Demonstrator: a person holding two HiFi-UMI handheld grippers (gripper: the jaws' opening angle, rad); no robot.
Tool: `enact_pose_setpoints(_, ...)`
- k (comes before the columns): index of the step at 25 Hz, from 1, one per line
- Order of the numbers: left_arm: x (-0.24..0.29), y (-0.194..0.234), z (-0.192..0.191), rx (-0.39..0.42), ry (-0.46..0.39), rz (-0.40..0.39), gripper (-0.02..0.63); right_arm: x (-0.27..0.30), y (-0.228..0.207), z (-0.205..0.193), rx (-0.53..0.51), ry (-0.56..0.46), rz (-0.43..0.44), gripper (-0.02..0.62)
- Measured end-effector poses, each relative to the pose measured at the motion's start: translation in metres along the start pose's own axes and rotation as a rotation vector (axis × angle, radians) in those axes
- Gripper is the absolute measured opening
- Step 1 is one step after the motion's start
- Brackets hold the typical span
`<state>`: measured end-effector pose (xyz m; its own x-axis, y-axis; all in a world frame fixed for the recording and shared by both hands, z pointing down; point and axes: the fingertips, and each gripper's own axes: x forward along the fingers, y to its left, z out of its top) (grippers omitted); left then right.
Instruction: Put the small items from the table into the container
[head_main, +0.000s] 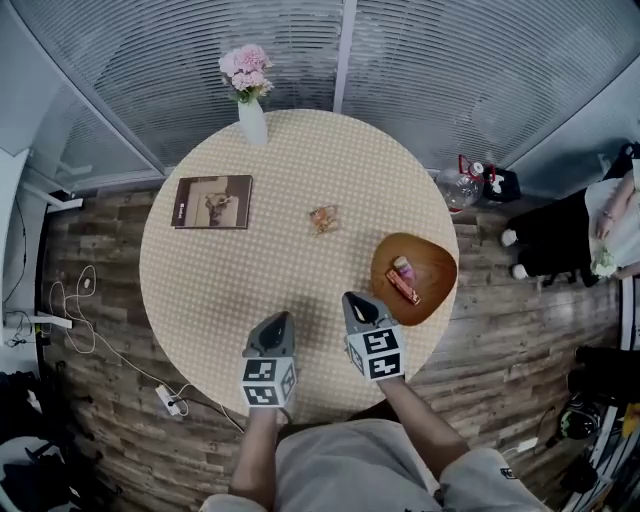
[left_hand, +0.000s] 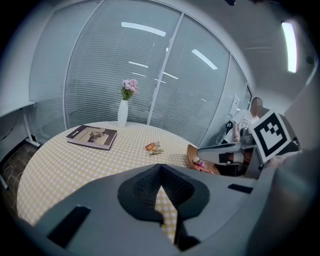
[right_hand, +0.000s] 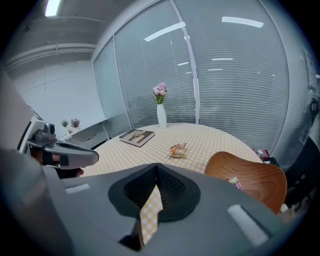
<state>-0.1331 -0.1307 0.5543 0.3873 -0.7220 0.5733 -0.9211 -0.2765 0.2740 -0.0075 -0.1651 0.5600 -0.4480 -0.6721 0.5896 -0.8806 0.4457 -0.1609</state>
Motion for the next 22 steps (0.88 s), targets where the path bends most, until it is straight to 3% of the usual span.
enact_pose_setpoints(8,0.013,0.037,0.017,0.016,0.013,-0.079,0.006,0.091,-0.014,0.031,-0.004,0.005,-0.089,0.013)
enact_pose_setpoints(15,0.023,0.061,0.028,0.020,0.026,-0.103,0.005,0.169,-0.049,0.040,0.004,0.077,-0.185,0.208)
enact_pose_setpoints(22,0.020,0.085,0.016,-0.002,0.049,-0.078,0.006,0.226,-0.086,0.036,-0.012,0.185,-0.245,0.279)
